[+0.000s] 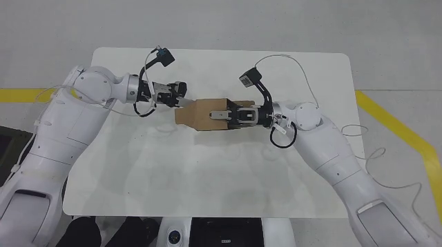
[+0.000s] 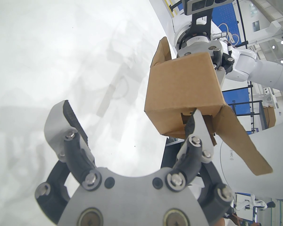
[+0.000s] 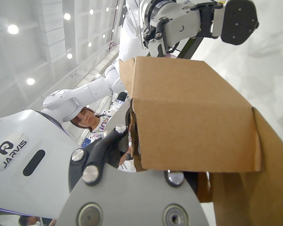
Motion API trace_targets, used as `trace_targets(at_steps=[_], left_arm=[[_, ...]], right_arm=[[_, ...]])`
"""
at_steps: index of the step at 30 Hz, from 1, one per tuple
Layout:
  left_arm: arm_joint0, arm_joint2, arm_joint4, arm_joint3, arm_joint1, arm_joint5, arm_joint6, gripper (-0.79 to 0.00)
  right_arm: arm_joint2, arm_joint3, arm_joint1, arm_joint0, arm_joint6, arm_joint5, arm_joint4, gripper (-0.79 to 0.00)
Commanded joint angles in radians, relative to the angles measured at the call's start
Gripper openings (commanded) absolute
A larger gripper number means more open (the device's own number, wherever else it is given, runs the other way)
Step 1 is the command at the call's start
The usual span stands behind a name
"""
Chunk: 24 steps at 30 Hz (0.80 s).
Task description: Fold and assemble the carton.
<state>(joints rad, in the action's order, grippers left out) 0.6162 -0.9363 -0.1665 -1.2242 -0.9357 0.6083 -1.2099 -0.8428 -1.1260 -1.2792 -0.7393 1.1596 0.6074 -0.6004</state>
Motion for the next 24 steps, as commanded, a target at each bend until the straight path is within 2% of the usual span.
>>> trace_targets(at_steps=[1,9,15,20,24], left_arm=[[0.001,-0.001,0.001,-0.004,0.000,-0.002,0.000,0.000],[0.005,-0.010,-0.004,-0.013,0.003,-0.004,-0.006,0.000],[-0.001,-0.023,-0.015,0.015,0.006,-0.009,-0.006,0.000],[-0.016,-0.039,-0.036,0.040,0.008,-0.013,-0.005,0.000],[-0.014,-0.051,-0.061,0.005,0.013,-0.014,-0.016,0.000]], right_arm=[[0.002,0.002,-0.003,0.002,0.002,0.000,0.001,-0.785],[-0.001,0.019,-0.010,0.008,0.004,0.001,0.004,-0.785],[-0.044,0.042,0.002,0.000,-0.023,0.008,0.053,-0.785],[-0.094,0.050,0.020,-0.022,-0.104,-0.010,0.162,-0.785],[-0.113,0.023,0.028,-0.047,-0.162,-0.028,0.220,-0.785]])
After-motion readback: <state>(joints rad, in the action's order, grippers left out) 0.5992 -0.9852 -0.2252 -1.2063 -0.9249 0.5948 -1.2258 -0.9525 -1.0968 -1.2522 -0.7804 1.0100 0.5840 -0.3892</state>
